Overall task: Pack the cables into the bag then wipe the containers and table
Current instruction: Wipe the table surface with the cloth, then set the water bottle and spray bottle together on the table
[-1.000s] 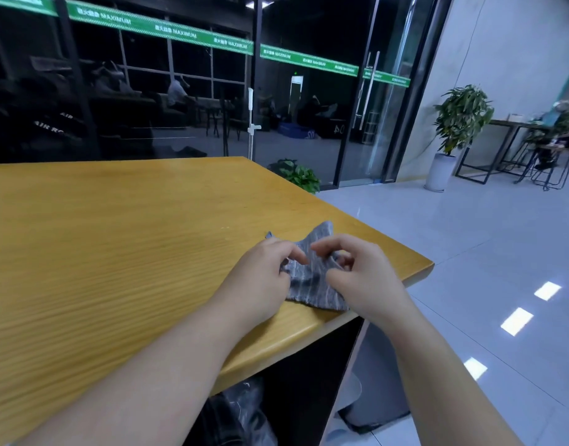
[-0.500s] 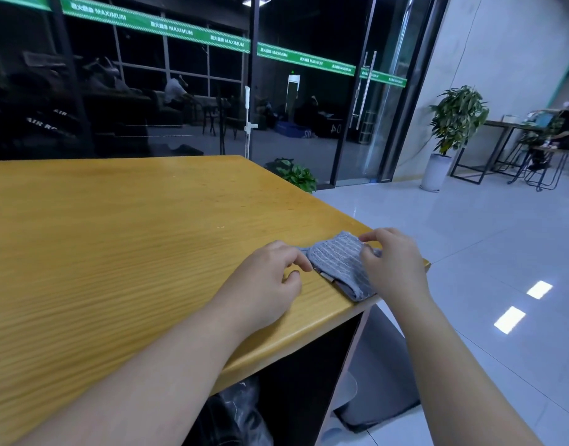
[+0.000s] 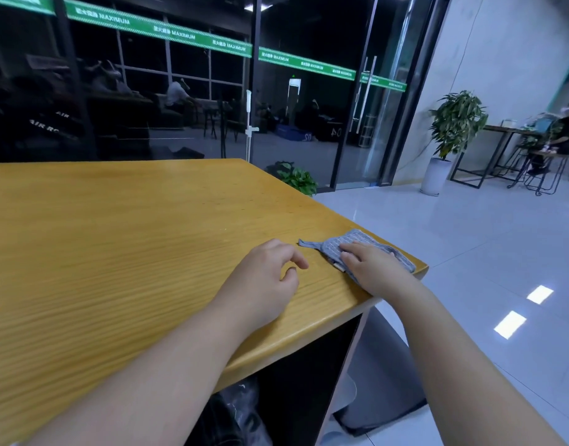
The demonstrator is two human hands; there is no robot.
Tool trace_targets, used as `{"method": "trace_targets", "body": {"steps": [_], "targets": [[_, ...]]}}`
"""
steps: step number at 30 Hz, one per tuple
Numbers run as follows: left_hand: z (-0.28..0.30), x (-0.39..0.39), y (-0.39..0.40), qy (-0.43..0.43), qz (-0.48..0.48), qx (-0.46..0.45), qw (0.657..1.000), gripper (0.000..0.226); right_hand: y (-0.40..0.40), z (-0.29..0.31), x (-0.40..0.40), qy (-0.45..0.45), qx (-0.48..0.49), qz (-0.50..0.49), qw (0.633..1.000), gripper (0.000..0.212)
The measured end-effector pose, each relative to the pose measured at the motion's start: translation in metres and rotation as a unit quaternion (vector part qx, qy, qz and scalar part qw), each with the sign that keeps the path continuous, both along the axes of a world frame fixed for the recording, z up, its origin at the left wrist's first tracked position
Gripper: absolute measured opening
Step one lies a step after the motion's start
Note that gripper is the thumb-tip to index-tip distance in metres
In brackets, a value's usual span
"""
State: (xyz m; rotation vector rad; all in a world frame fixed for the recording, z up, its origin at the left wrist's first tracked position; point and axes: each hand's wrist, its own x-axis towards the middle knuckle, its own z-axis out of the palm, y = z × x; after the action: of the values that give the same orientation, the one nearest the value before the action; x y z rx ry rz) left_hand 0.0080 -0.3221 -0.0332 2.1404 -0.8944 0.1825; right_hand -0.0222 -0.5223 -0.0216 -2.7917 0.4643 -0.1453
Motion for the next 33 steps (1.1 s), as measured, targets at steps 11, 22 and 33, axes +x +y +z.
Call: {"method": "trace_targets", "body": {"steps": [11,22,33], "targets": [[0.023,-0.012,0.031,-0.170,0.167,-0.029,0.971,0.043,0.111,0.016,0.031,-0.216,-0.022,0.125,0.968,0.040],[0.070,0.018,0.162,-0.090,0.327,0.061,0.939,0.064,0.239,0.064,0.067,-0.249,0.027,0.234,0.939,0.046],[0.081,0.027,0.280,-0.094,0.306,0.138,0.937,0.072,0.328,0.078,0.085,-0.220,0.054,0.348,0.910,0.061]]}}
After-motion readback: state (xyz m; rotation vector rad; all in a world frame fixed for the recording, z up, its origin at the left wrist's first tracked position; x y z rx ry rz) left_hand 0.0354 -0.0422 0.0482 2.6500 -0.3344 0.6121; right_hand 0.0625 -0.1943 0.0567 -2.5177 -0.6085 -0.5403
